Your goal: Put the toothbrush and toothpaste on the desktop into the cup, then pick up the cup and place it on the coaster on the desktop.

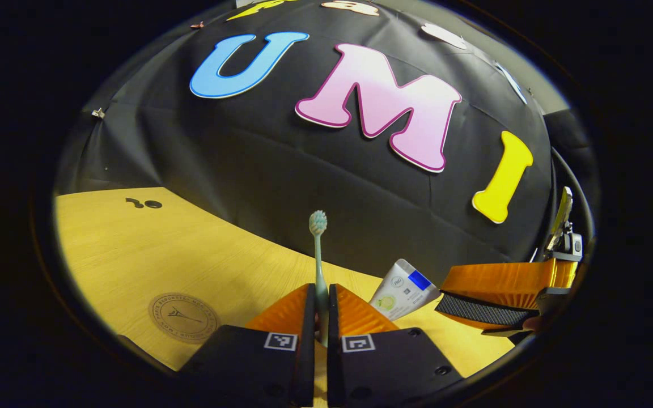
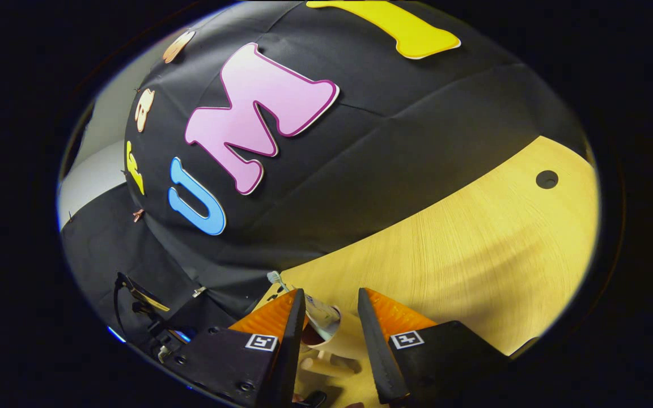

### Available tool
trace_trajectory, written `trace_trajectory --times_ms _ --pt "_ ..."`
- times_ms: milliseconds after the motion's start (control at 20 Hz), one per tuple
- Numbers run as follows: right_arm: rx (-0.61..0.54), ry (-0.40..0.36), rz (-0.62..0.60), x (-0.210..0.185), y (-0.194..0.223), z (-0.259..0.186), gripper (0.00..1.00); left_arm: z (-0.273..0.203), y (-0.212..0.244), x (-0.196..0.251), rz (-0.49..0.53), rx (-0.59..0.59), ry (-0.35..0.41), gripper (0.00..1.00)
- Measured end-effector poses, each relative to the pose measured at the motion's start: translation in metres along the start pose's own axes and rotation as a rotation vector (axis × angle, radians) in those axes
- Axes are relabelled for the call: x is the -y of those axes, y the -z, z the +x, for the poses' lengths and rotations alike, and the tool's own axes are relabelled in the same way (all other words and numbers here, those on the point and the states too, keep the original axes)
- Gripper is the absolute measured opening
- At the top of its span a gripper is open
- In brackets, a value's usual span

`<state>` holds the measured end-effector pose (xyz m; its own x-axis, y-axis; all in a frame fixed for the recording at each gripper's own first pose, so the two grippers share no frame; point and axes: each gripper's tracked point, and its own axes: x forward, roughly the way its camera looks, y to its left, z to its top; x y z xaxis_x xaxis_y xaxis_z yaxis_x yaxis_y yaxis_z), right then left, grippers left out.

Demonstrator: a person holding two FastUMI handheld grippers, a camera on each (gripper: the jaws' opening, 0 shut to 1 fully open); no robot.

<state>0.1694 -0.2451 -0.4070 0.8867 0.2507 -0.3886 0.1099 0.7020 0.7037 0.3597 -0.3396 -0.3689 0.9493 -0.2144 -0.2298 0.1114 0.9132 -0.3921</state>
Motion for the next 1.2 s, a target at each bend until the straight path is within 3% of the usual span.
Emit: trace_trajectory --times_ms 50,250,300,350,400,450,500,550,650,700,750,900,1200 --pt "-0.002 0.007 -0.005 0.002 0.002 -0.001 0.57 0.003 0.001 0.001 0.014 0.005 0.005 0.16" --pt "-0.028 0.027 -0.023 0.002 0.008 -0.011 0.57 -0.006 0.004 -0.005 0.103 -0.009 -0.019 0.42" --pt "-0.037 0.037 -0.034 0.003 0.010 -0.014 0.57 -0.011 0.004 -0.005 0.097 -0.016 -0.014 0.60" --pt "-0.049 0.048 -0.048 0.002 0.013 -0.020 0.57 -0.016 0.001 -0.006 0.089 -0.017 -0.010 0.63" --pt "-0.061 0.056 -0.068 0.001 0.017 -0.024 0.57 -0.023 -0.003 -0.008 0.081 -0.011 -0.007 0.77" --pt "-0.071 0.066 -0.091 0.000 0.021 -0.028 0.57 -0.031 -0.009 -0.010 0.070 -0.014 -0.004 0.69" --pt "-0.079 0.077 -0.117 -0.002 0.024 -0.033 0.57 -0.040 -0.014 -0.012 0.059 -0.016 -0.002 0.80" --pt "-0.084 0.087 -0.146 -0.005 0.028 -0.037 0.57 -0.051 -0.019 -0.014 0.051 -0.024 0.008 0.72" --pt "-0.086 0.105 -0.212 -0.014 0.038 -0.044 0.59 -0.077 -0.030 -0.020 0.058 -0.034 0.010 0.75" --pt "-0.081 0.118 -0.256 -0.019 0.042 -0.046 0.59 -0.089 -0.033 -0.026 0.070 -0.042 0.010 0.70" --pt "-0.076 0.132 -0.309 -0.024 0.048 -0.048 0.59 -0.102 -0.037 -0.031 0.084 -0.052 0.006 0.80" --pt "-0.078 0.178 -0.452 -0.036 0.067 -0.044 0.63 -0.143 -0.043 -0.049 0.109 -0.086 -0.007 0.82" --pt "-0.343 0.334 -0.532 -0.030 0.124 -0.033 0.63 -0.210 -0.045 -0.081 0.142 -0.139 -0.018 0.83"
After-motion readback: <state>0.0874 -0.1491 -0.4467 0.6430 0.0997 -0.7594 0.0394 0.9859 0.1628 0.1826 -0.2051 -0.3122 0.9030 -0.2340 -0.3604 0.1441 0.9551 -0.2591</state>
